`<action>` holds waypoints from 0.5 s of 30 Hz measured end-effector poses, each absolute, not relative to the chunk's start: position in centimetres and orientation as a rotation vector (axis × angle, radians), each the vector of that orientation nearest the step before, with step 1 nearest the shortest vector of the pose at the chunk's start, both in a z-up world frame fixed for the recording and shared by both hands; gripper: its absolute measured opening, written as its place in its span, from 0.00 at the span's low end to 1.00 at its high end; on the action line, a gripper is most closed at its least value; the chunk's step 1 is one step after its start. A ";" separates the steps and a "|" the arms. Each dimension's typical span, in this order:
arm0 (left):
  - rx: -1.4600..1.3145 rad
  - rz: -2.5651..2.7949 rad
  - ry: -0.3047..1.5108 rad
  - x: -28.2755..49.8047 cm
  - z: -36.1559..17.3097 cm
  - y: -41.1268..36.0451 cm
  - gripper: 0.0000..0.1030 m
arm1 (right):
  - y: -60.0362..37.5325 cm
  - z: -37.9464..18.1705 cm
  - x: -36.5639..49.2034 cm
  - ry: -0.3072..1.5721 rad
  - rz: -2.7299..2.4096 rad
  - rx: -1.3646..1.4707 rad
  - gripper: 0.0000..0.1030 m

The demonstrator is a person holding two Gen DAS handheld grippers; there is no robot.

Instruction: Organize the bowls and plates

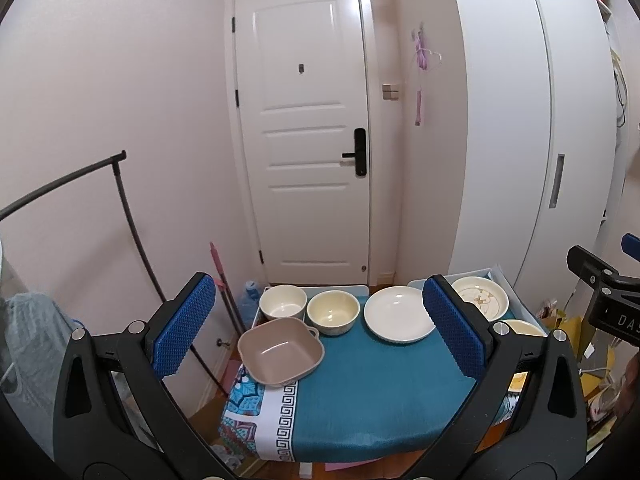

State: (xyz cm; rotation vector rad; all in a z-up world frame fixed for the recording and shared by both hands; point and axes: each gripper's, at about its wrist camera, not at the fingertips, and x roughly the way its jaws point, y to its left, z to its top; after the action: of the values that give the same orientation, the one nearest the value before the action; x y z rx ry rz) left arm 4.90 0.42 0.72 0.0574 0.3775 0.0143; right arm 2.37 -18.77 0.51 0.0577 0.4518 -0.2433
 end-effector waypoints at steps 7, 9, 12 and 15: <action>0.057 0.016 0.379 4.9 0.7 0.5 1.00 | -19.1 0.4 2.7 0.455 -0.244 0.062 1.00; 0.057 0.017 0.378 5.0 0.8 0.5 1.00 | -19.1 0.4 2.7 0.454 -0.244 0.062 1.00; 0.057 0.017 0.378 5.0 0.8 0.5 1.00 | -19.1 0.4 2.7 0.454 -0.245 0.061 1.00; 0.055 0.017 0.377 5.1 0.9 0.7 1.00 | -19.1 0.4 2.6 0.452 -0.242 0.060 1.00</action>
State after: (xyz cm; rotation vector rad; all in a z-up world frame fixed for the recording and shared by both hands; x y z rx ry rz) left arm 5.06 0.67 0.94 0.0548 0.3768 0.0166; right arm 2.58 -19.12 0.43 0.0605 0.4520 -0.2423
